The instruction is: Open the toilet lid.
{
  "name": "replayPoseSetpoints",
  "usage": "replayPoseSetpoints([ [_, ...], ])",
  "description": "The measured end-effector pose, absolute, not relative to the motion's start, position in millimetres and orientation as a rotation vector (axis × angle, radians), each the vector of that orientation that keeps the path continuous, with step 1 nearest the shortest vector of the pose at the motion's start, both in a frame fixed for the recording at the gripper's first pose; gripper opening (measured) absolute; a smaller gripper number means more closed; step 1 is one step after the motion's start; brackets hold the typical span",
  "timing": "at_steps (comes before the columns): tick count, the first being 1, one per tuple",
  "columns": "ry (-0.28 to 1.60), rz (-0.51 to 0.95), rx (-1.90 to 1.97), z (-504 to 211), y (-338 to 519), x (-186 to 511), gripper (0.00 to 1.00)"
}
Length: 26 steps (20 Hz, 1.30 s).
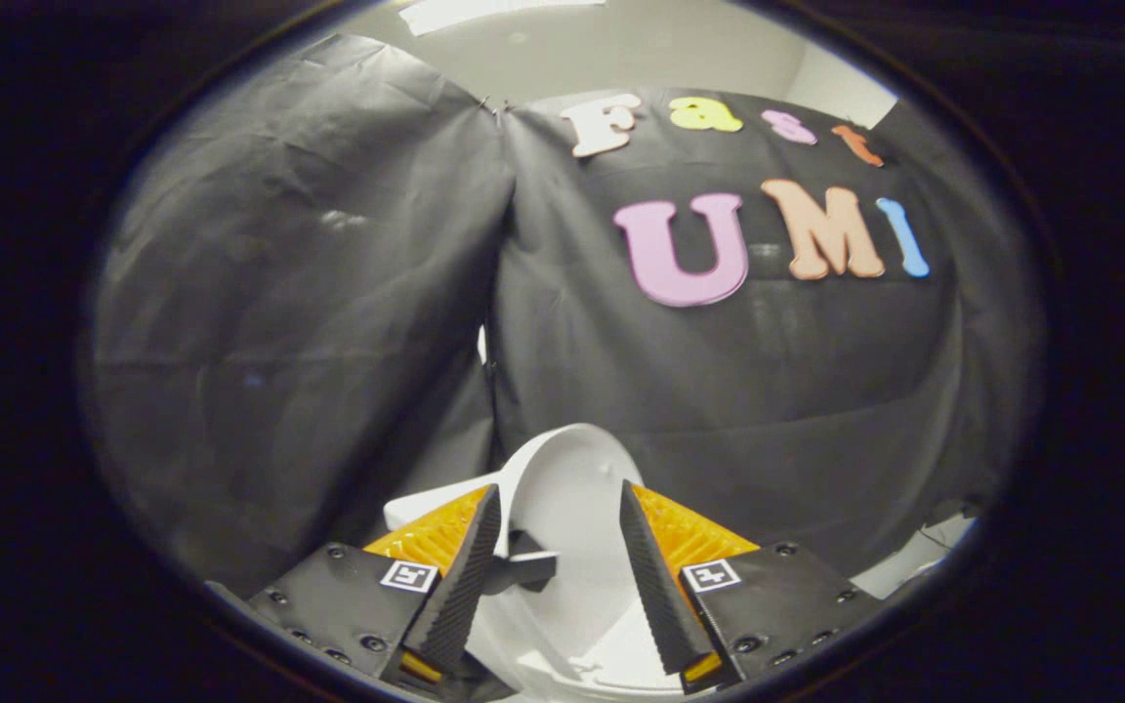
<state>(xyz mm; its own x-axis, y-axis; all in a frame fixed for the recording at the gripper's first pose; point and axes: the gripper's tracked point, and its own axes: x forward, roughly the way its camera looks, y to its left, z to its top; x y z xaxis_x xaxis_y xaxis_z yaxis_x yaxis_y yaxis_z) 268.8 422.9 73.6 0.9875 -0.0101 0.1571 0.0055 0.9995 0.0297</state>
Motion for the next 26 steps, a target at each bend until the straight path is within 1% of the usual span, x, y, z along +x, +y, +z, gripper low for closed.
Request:
replayPoseSetpoints([
  [5, -0.262, -0.115, -0.034, 121.0, 344.5, 235.5, 0.76],
  [10, -0.31, -0.215, -0.117, 150.3, 273.0, 198.2, 0.76],
  [13, -0.359, -0.236, -0.113, 163.9, 238.7, 177.6, 0.76],
  [18, -0.338, -0.309, -0.12, 157.1, 171.0, 141.8, 0.76],
  [22, -0.291, -0.448, -0.137, 146.2, 106.9, 111.7, 0.76],
  [26, -0.259, -0.403, -0.115, 131.3, 84.9, 98.1, 0.76],
])
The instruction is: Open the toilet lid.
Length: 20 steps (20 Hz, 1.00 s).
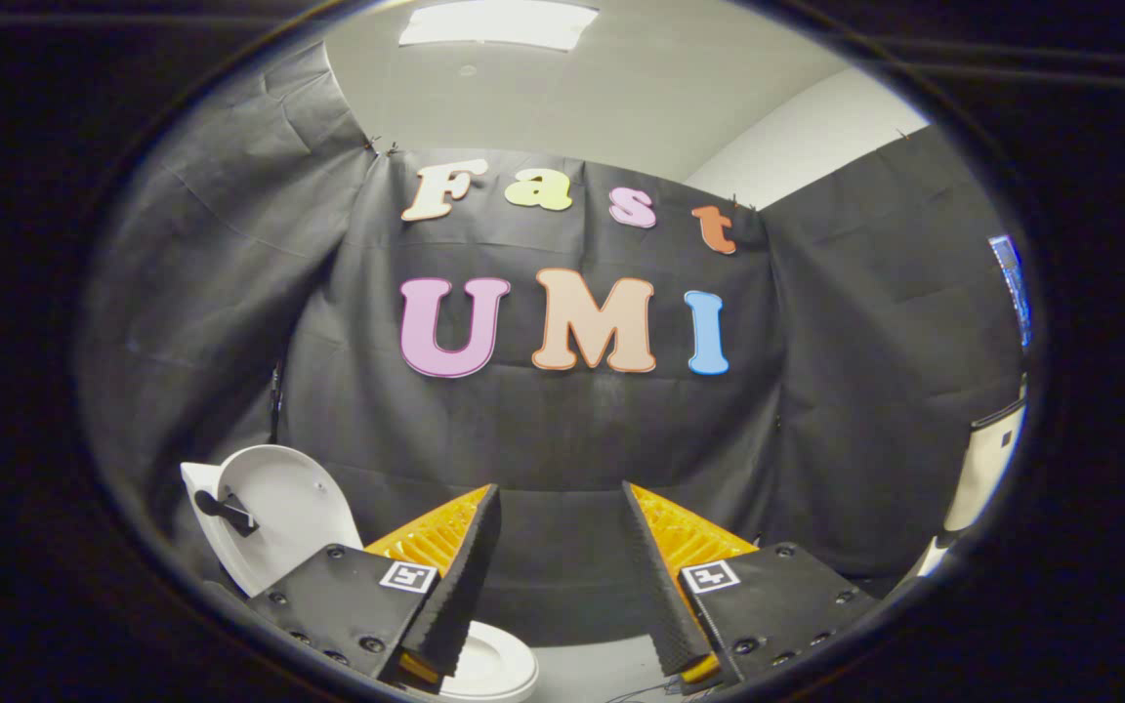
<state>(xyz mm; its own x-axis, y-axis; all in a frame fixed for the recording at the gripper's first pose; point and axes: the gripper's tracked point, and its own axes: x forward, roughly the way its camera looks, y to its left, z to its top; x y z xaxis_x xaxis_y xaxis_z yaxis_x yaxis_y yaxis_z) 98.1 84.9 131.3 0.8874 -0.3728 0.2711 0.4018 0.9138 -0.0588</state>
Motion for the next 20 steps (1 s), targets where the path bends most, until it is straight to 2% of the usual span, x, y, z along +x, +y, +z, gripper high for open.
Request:
replayPoseSetpoints([
  [6, -0.168, -0.225, -0.014, 87.8, 73.3, 100.8, 0.76],
  [15, -0.016, -0.134, -0.043, 22.7, 28.2, 103.5, 0.76],
  [20, 0.041, -0.13, -0.044, -0.8, 1.2, 93.1, 0.76],
])
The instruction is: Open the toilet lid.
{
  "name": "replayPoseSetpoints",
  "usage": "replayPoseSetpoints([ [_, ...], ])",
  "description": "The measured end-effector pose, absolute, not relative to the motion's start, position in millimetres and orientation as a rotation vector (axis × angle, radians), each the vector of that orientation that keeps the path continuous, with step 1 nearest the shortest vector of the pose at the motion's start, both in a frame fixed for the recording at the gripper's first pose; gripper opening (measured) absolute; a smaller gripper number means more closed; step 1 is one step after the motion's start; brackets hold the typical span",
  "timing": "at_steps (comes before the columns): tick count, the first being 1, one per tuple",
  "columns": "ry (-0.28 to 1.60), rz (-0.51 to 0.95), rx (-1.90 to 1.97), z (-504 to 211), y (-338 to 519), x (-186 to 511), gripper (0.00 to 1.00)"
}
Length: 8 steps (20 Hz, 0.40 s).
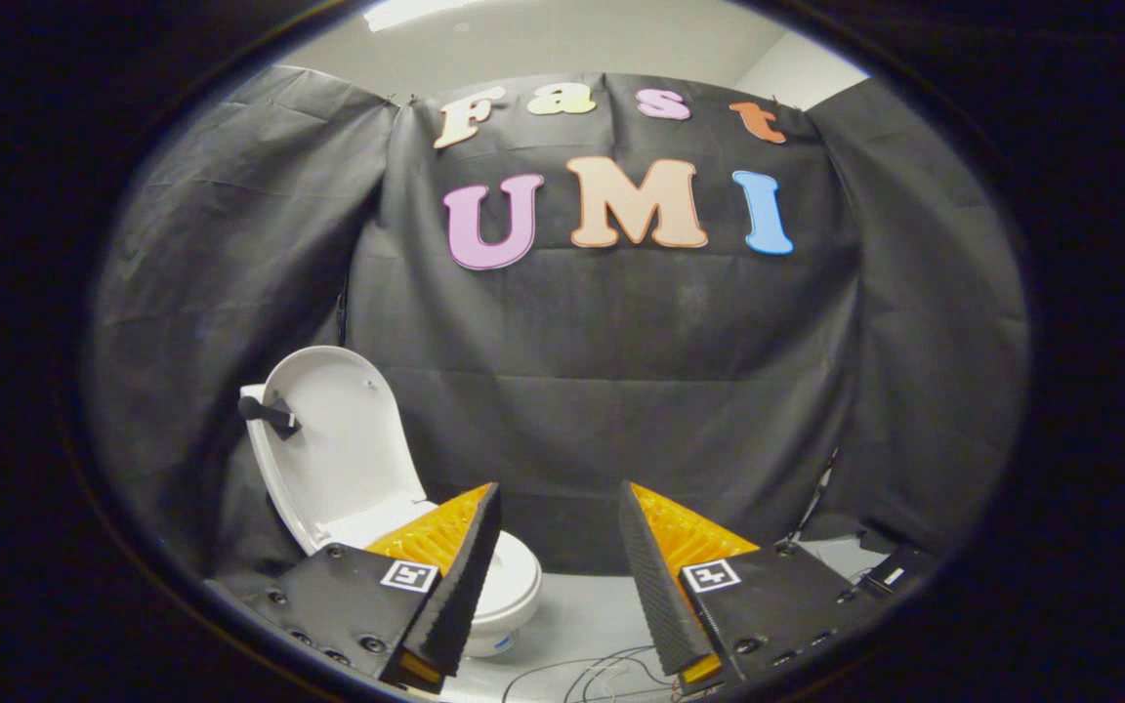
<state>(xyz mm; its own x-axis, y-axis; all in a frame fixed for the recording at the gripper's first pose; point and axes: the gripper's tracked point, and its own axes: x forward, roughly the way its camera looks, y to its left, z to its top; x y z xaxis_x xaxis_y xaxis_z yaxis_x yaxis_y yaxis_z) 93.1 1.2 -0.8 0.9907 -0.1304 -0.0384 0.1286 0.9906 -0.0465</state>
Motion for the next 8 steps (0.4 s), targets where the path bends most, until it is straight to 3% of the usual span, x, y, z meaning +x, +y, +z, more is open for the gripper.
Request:
replayPoseSetpoints([
  [8, 0.108, -0.116, -0.036, -26.3, -16.3, 79.3, 0.76],
])
